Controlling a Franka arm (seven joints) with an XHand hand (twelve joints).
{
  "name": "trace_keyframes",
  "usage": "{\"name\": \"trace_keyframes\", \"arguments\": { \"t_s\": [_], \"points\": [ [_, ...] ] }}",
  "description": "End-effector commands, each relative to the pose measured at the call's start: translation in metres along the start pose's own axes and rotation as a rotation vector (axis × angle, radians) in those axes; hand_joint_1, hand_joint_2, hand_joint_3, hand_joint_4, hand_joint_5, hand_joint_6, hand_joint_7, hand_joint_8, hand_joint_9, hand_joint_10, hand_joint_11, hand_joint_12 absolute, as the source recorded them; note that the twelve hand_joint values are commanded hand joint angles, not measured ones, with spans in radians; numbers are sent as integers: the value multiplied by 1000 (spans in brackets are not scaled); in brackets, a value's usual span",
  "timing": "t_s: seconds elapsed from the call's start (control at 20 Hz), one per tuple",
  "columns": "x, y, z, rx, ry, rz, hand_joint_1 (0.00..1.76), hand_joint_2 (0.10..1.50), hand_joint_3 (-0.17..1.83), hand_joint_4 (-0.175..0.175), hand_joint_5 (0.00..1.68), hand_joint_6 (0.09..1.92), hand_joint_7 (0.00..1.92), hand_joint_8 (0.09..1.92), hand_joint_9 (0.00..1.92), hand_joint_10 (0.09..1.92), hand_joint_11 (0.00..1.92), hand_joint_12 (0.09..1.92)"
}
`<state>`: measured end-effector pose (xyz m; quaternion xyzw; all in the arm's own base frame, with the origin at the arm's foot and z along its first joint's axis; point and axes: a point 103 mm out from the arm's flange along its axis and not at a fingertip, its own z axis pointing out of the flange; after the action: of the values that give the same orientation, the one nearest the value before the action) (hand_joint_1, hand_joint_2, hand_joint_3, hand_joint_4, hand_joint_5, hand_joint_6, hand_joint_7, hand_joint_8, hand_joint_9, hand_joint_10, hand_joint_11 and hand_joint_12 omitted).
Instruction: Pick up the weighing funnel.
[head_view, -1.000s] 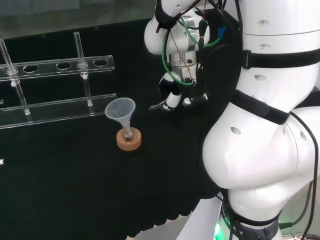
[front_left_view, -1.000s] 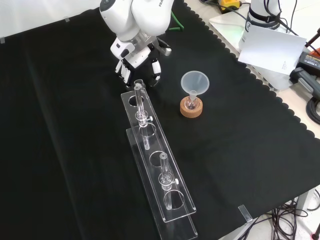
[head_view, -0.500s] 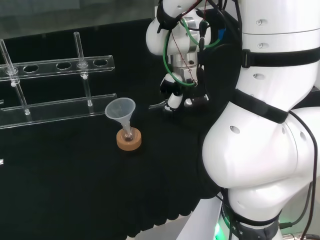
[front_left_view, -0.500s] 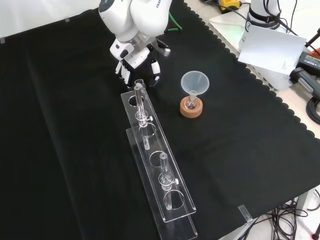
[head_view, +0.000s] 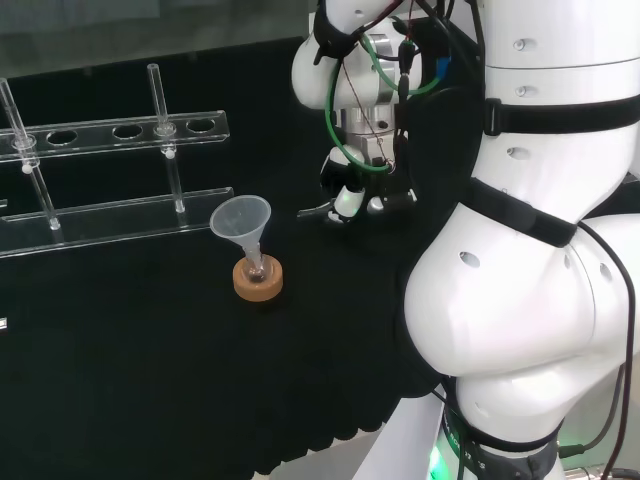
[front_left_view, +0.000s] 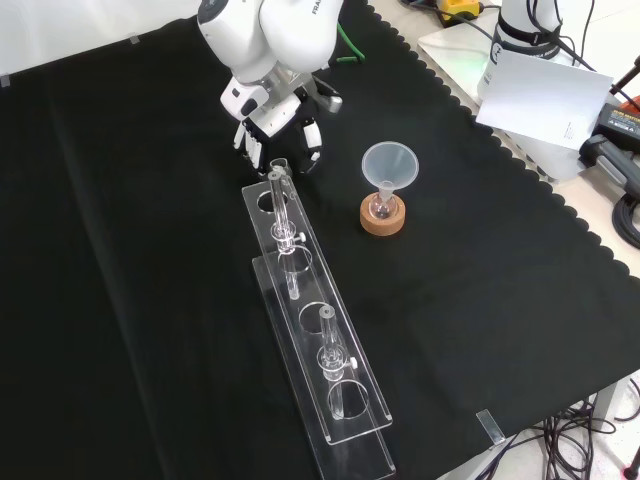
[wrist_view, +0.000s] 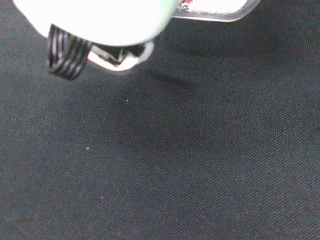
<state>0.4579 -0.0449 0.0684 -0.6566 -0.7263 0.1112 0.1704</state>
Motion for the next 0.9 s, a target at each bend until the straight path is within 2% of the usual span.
{"name": "trace_keyframes", "arguments": {
  "t_s": [0.05,0.45,0.75,0.9],
  "points": [
    [3,1,-1,0,-5,2,1069,417,792,50,851,642,965,403,971,354,556,1230],
    [4,3,-1,8,-13,7,1093,394,776,53,856,631,997,391,988,335,565,1225],
    [2,2,2,6,-4,14,1115,392,762,71,962,619,1122,350,1044,294,579,1210],
    [1,1,2,0,0,21,1122,394,762,69,996,619,1157,347,1064,285,586,1201]
  ]
}}
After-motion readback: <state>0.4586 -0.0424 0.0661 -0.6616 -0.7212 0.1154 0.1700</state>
